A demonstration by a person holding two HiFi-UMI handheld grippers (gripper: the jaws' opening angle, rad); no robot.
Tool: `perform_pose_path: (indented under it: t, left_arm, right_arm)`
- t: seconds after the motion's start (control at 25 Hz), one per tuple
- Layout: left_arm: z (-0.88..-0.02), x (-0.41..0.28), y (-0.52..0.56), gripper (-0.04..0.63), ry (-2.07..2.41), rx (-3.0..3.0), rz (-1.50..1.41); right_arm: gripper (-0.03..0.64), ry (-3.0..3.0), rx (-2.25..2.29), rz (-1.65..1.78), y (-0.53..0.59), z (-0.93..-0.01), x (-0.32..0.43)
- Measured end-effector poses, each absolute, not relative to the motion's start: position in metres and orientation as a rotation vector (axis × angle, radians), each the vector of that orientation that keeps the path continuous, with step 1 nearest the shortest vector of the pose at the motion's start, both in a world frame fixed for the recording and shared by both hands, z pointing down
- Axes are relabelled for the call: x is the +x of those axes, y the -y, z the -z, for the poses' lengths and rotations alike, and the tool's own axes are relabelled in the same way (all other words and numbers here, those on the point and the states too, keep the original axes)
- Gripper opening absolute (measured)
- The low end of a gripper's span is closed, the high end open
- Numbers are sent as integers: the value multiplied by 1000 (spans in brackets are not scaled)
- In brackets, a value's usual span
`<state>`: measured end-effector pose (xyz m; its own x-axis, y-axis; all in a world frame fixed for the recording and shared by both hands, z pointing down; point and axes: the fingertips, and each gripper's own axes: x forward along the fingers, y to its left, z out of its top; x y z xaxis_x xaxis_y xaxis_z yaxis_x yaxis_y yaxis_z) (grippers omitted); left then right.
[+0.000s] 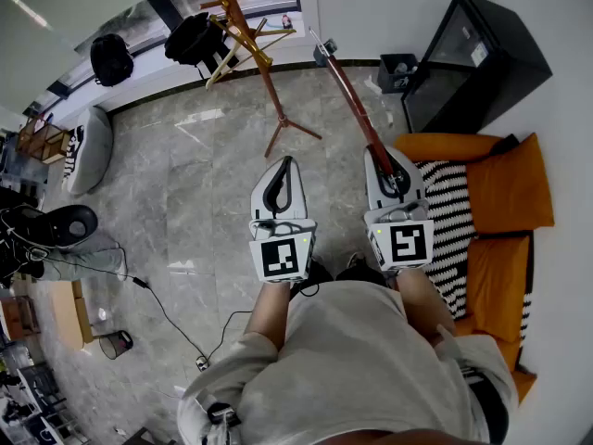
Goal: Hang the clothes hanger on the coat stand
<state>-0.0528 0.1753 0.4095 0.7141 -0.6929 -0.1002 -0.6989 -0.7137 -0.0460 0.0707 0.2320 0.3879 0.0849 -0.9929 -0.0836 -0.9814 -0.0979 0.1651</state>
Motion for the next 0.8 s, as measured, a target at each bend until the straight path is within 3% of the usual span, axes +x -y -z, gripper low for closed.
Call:
perform_pose_path:
  t: [0.8]
  left_arm:
    - [-421, -101, -136, 8, -1106, -2866, -84]
  right_arm:
    - [51, 2057, 2286, 204, -190, -401, 20]
